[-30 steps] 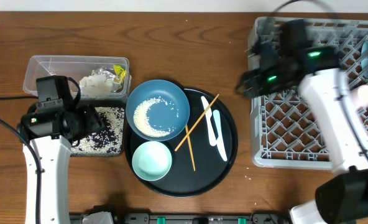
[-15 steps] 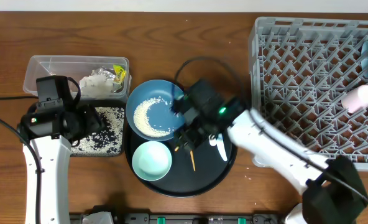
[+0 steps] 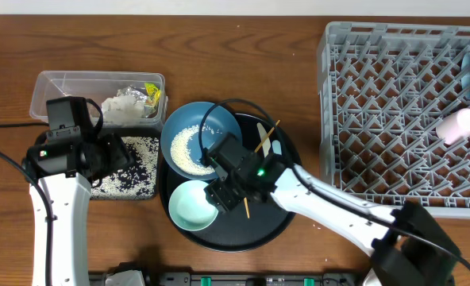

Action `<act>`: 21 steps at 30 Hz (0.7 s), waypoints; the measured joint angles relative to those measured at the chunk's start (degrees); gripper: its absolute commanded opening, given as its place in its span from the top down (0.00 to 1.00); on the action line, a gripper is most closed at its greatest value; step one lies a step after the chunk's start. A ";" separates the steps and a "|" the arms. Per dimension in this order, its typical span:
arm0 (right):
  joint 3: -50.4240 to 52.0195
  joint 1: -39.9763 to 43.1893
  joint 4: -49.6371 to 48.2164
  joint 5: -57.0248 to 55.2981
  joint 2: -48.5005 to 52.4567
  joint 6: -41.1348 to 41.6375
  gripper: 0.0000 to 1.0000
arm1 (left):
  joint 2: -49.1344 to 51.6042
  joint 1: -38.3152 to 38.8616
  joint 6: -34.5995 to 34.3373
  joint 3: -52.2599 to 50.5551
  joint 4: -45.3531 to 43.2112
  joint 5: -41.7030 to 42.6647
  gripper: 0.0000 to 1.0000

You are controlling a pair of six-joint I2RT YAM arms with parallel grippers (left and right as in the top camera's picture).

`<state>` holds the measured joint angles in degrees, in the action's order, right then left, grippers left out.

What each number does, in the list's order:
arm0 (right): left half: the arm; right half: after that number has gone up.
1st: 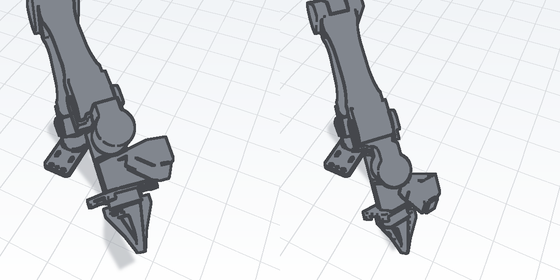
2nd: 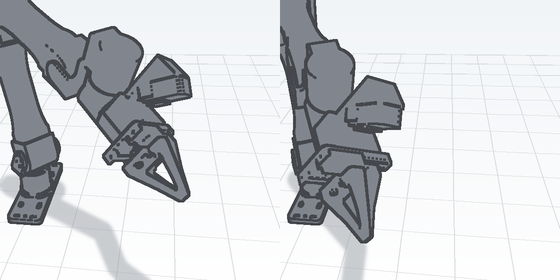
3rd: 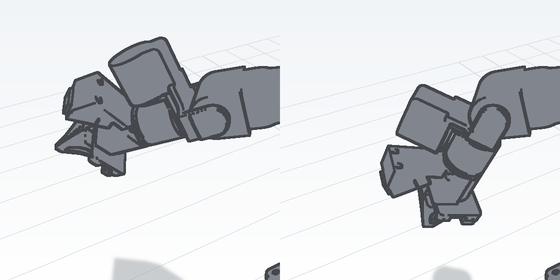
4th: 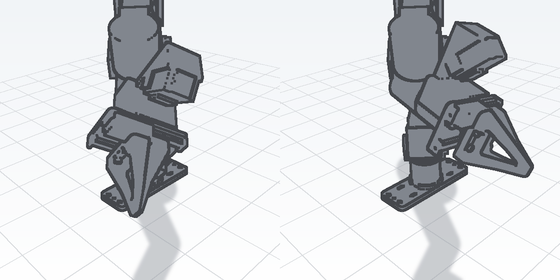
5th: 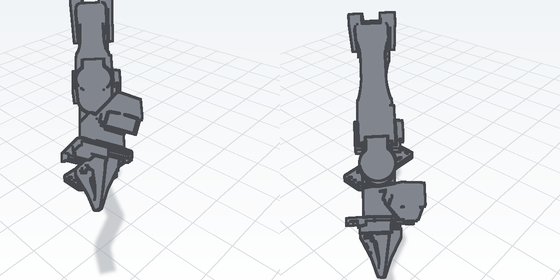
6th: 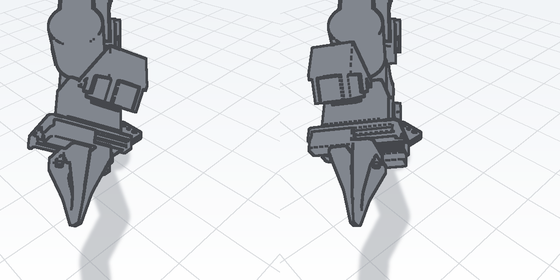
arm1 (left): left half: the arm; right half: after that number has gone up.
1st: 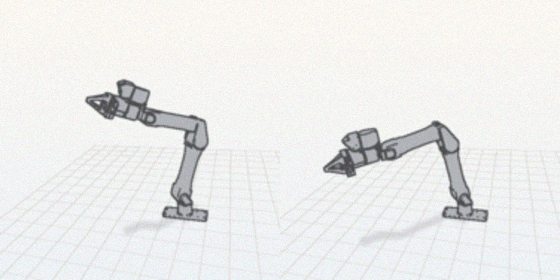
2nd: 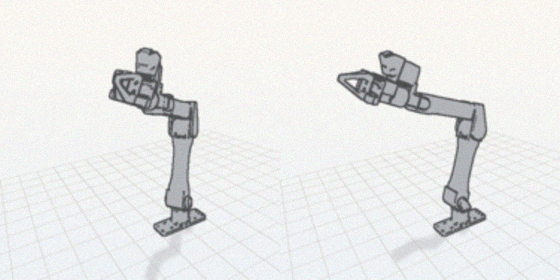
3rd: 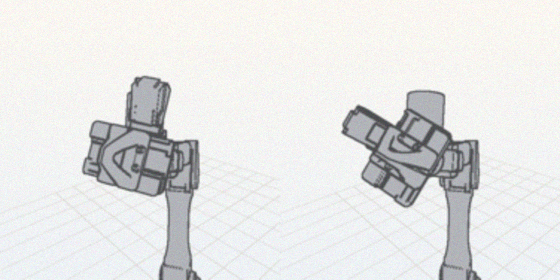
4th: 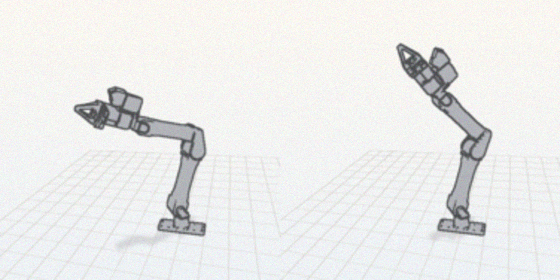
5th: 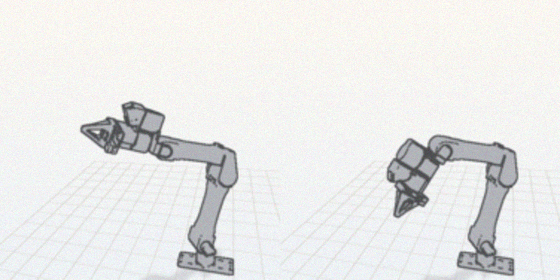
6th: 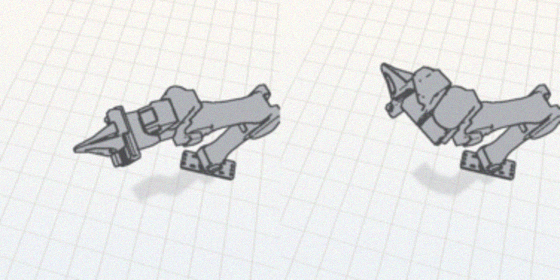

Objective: Sort waste into correct bins and load items into the dishwasher rack
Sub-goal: 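Return right gripper to the tray and grasp the pale green bowl rim, then lift the pale green bowl off the tray with the right gripper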

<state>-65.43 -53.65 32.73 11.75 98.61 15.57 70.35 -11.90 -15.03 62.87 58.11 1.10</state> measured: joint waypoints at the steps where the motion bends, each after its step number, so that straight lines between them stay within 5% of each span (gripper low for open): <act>1: 0.00 -0.15 -0.13 -0.11 0.63 0.52 0.37 | 0.00 0.00 0.00 0.00 0.00 0.00 0.29; 7: 0.26 -1.29 -0.48 -0.26 4.70 3.63 0.46 | 0.00 0.00 0.00 0.00 0.00 0.00 0.29; 15: 0.31 -1.31 -2.21 -0.42 5.92 5.84 0.75 | 0.00 0.00 -0.24 0.00 0.00 0.00 0.29; 21: 0.31 -1.73 -2.93 -0.61 5.95 6.49 0.87 | 0.00 0.00 -0.24 0.00 0.00 0.00 0.29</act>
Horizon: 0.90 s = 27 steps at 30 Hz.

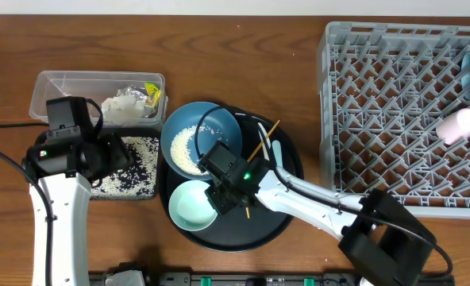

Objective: Sort waste into correct bins and load items into the dishwasher rack
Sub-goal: 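Lift the pale green bowl off the tray with the right gripper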

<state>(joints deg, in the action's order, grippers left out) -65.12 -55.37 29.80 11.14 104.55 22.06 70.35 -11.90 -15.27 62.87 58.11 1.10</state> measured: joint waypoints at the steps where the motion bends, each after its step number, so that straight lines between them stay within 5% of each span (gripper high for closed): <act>1: 0.00 -0.17 -0.11 0.02 0.00 -0.13 0.90 | 0.00 0.00 0.00 0.00 0.00 0.00 0.29; 6: 0.00 -0.79 -0.22 -0.28 0.00 0.09 0.99 | 0.00 0.00 0.00 0.00 0.00 0.00 0.29; 14: -0.02 -0.74 0.90 -0.57 0.00 0.63 0.99 | 0.00 0.00 0.00 0.00 0.00 0.02 0.29; 27: -7.30 4.04 16.85 -8.94 -2.47 -0.74 0.99 | 0.00 0.00 -0.02 0.00 0.00 0.00 0.29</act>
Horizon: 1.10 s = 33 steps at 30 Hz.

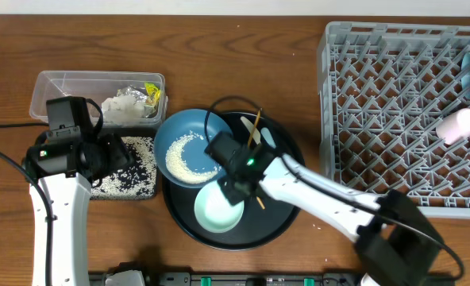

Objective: Sort waste into correct bins and load items into the dishwasher rack
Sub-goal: 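Lift the pale green bowl off the tray with the right gripper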

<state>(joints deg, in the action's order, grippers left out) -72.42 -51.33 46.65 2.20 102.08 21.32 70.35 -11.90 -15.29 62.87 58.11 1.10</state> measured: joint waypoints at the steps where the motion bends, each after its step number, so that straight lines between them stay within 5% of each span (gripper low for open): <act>1: -0.66 0.96 0.07 -0.98 -1.03 -0.61 0.99 | 0.00 0.00 0.00 0.00 0.00 0.00 0.29; 15: -2.93 13.31 5.03 -12.22 -8.39 -4.57 0.99 | 0.00 0.00 -0.17 0.00 0.02 0.00 0.29; 33: 1.60 10.80 5.79 -8.11 -3.15 -5.01 0.99 | 0.02 0.00 -0.20 0.00 -0.02 0.00 0.29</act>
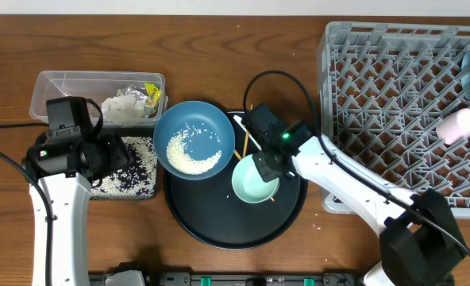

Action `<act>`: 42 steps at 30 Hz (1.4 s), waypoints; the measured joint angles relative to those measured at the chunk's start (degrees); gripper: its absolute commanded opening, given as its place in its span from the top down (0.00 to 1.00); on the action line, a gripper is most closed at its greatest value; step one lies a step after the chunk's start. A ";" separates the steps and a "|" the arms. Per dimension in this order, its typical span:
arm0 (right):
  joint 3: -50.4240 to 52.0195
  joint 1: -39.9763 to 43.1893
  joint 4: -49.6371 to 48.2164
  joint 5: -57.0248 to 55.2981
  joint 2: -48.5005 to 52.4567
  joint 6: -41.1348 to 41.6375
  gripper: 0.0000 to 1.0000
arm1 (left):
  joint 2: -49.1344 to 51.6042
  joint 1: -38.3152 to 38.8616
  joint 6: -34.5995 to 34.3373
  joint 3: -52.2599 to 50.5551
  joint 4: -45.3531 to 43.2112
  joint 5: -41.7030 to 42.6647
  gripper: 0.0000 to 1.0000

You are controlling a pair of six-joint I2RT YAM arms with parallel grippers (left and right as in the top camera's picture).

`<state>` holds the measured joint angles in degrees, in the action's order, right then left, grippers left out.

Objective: Sort waste into correct bins and load items into the dishwasher rack
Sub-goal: 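Lift the pale green bowl off the tray with the right gripper, then carry the green bowl into the dish rack and release it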

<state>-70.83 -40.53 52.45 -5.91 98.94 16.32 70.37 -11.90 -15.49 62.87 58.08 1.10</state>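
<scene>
A mint bowl (249, 189) hangs over the right side of the black round tray (219, 224), and my right gripper (263, 168) is shut on its far rim. The blue plate (190, 148) with white rice overlaps the tray's upper left edge. A wooden chopstick (240, 145) lies between plate and bowl. The grey dishwasher rack (330, 103) stands at the right. My left gripper (117, 156) hovers over the dark bin (140, 179) of rice; its fingers blend into the bin.
A clear bin (60, 83) with crumpled waste sits at the back left. In the rack's far right corner lie a pink cup (459, 125) and a pale blue cup. Bare wooden table surrounds the tray.
My right gripper has moved up and to the right with the mint bowl, from the tray's lower middle to its right side. The left arm has not moved.
At first the mint bowl sat at the tray's lower left with my right gripper at its rim. Then the bowl was at the tray's middle and the blue plate had shifted left. Now the bowl is held at the tray's right, closer to the rack.
</scene>
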 measured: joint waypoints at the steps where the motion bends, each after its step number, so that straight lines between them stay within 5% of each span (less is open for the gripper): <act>1: 0.17 0.00 0.00 0.02 0.02 0.00 0.99 | 0.02 0.00 -0.02 0.00 0.02 0.00 0.29; 17: 3.93 0.00 -0.44 0.04 0.02 0.09 0.92 | 0.02 0.00 -0.20 0.00 0.02 0.00 0.28; 21: 4.24 0.00 -0.72 0.17 0.02 0.37 0.79 | 0.02 0.00 -0.20 0.00 0.02 0.00 0.29; 26: 4.35 0.00 -1.29 0.13 0.02 0.22 0.77 | 0.02 0.00 -0.20 0.00 0.02 0.00 0.29; 34: 7.34 0.00 -4.22 0.17 0.02 0.90 0.78 | 0.02 0.00 -0.20 0.00 0.02 0.00 0.29; 37: 8.24 0.00 -4.72 0.22 0.02 1.16 0.99 | 0.02 0.00 -0.20 0.00 0.02 0.00 0.29; 42: 8.46 0.02 -5.99 0.48 0.02 1.53 0.99 | 0.02 0.00 -0.20 0.00 0.02 0.00 0.28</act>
<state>-62.37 -40.51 46.46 -5.43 98.96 17.85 70.39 -11.90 -15.68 62.87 58.11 1.10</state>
